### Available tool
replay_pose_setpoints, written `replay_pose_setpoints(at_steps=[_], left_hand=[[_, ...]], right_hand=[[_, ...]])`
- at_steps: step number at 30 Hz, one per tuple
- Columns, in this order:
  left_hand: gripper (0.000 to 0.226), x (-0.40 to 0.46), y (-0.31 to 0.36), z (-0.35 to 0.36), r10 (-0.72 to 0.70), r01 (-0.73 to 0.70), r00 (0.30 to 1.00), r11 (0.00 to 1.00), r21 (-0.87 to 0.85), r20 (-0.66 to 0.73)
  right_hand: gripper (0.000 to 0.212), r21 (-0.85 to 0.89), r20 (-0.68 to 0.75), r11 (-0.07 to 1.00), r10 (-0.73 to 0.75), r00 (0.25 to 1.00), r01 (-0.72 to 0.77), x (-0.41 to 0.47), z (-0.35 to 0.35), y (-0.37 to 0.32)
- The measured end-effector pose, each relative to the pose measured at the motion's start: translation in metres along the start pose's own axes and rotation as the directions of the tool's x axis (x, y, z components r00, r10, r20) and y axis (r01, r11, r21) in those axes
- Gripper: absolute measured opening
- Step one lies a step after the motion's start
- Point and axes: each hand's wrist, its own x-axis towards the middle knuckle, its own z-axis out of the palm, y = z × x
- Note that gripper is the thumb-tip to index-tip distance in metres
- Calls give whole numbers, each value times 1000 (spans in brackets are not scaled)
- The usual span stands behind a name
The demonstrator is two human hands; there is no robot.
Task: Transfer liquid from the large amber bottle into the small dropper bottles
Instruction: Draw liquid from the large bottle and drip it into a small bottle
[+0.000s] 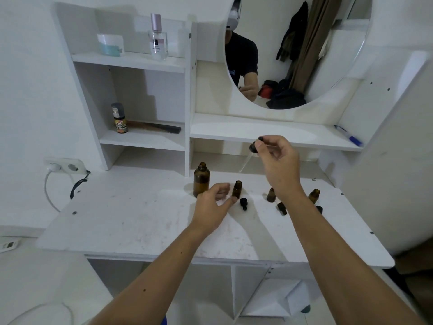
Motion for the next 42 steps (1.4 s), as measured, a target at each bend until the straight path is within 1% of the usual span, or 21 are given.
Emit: replay_pose_setpoints(at_steps=[2, 4, 7, 9, 11, 14, 16, 19, 22, 26, 29, 32, 34, 37, 42], left_hand=[[42, -15, -2, -17, 5, -5, 1000, 1000, -10, 14], [39, -28, -5, -37, -11, 11, 1000, 1000, -16, 14], [37, -37, -9, -71, -75, 75, 997, 997, -24, -2], [37, -36, -14, -91, -111, 109, 993, 993, -46, -27], [44, -31, -18, -103, -130, 127, 990, 991, -46, -57], [65, -19, -21, -107, -134, 131, 987, 991, -38, -87], [77, -10, -22, -101, -134, 130, 987, 990, -49, -84], [84, 4, -20, -88, -126, 123, 991, 991, -56, -53], [71, 14, -20, -76, -112, 109, 993, 991, -77, -35], [55, 21, -25, -71, -110, 104, 991, 991, -84, -71], [53, 22, -27, -73, -106, 100, 991, 992, -80, -77], [56, 22, -27, -72, -104, 98, 991, 993, -62, -87], [55, 22, -26, -71, -101, 97, 991, 994, -49, -91], [56, 21, -25, -71, -90, 87, 991, 996, -31, -102], [57, 21, -25, -71, -86, 85, 990, 996, -13, -112]], right_hand=[[8, 43, 8, 998, -47, 999, 47, 1, 6, -9], [12, 93, 21, 993, -69, 997, 67, -1, 15, -18], [21, 106, 51, 991, -85, 995, 79, -3, 33, -26], [20, 126, 61, 989, -79, 995, 71, -4, 44, -31], [16, 139, 58, 988, -81, 995, 72, -4, 55, -34], [15, 133, 79, 989, -80, 994, 69, -3, 69, -33], [16, 116, 90, 991, -76, 993, 66, -2, 75, -30], [16, 93, 113, 994, -68, 991, 58, -1, 80, -22], [14, 82, 127, 995, -71, 989, 61, 1, 83, -16], [13, 55, 137, 995, -92, 986, 85, 7, 83, -16], [12, 10, 174, 994, -110, 978, 110, 7, 86, -12], [13, -82, 272, 989, -94, 958, 120, 3, 93, -4], [13, -137, 314, 987, -41, 949, 88, -1, 98, 2], [12, -180, 320, 984, 47, 946, 12, -6, 104, 13], [4, -131, 252, 986, 136, 958, -105, -10, 109, 20]])
